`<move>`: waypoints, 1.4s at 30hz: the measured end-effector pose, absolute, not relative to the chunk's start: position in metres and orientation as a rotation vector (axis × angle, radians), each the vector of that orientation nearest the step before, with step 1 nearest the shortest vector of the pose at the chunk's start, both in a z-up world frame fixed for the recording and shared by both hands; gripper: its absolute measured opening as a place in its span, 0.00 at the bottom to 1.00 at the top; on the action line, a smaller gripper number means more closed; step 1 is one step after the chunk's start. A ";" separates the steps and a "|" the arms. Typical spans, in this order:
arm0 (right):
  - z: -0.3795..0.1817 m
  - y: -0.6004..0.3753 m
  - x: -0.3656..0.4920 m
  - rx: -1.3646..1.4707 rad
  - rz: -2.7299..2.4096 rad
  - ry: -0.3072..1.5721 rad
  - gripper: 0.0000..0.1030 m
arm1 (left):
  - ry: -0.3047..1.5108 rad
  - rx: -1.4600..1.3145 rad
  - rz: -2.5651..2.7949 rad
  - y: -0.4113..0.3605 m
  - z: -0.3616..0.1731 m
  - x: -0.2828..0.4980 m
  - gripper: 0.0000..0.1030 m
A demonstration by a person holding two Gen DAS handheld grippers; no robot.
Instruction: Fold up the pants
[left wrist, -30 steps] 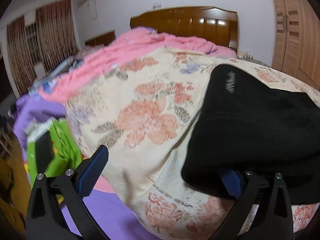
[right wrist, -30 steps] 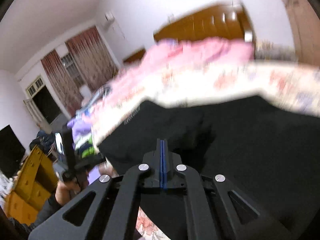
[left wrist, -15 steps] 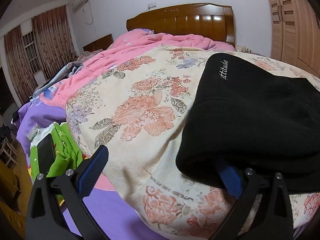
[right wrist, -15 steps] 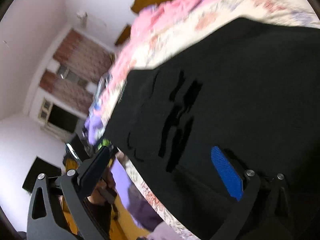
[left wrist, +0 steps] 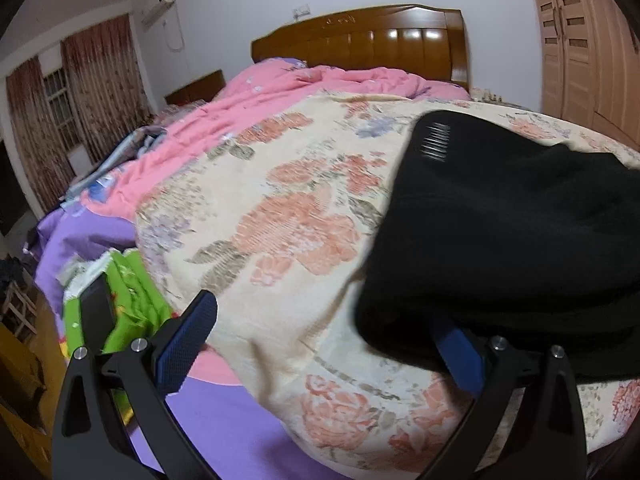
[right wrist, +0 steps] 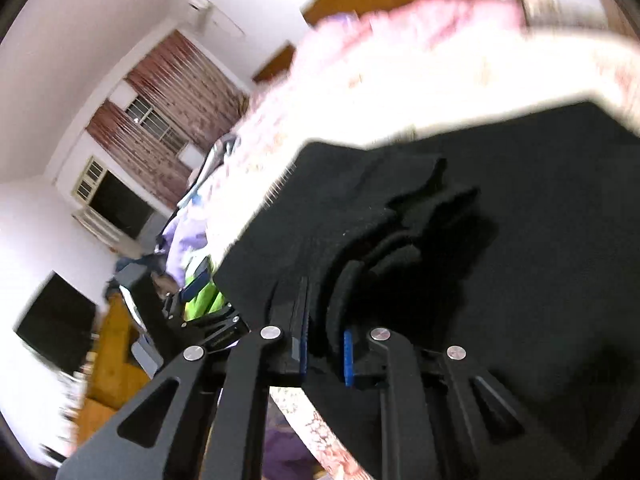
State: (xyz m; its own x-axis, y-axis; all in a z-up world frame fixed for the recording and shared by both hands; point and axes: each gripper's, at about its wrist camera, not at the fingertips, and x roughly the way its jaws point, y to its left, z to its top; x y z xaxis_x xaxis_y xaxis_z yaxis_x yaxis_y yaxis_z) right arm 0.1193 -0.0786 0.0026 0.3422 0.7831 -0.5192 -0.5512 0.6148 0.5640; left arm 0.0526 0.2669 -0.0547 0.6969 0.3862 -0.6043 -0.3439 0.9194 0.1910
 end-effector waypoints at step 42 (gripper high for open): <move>0.012 -0.055 0.099 -0.176 0.615 0.738 0.66 | 0.647 -0.091 -0.107 0.183 0.015 0.089 0.98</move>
State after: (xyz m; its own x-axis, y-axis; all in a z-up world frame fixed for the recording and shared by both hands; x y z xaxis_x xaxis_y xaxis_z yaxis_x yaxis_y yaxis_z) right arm 0.0988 -0.0547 0.0117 0.5740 0.4618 -0.6762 -0.5817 0.8112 0.0602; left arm 0.0888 0.1827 0.0149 0.7926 -0.1277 -0.5963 0.0709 0.9905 -0.1179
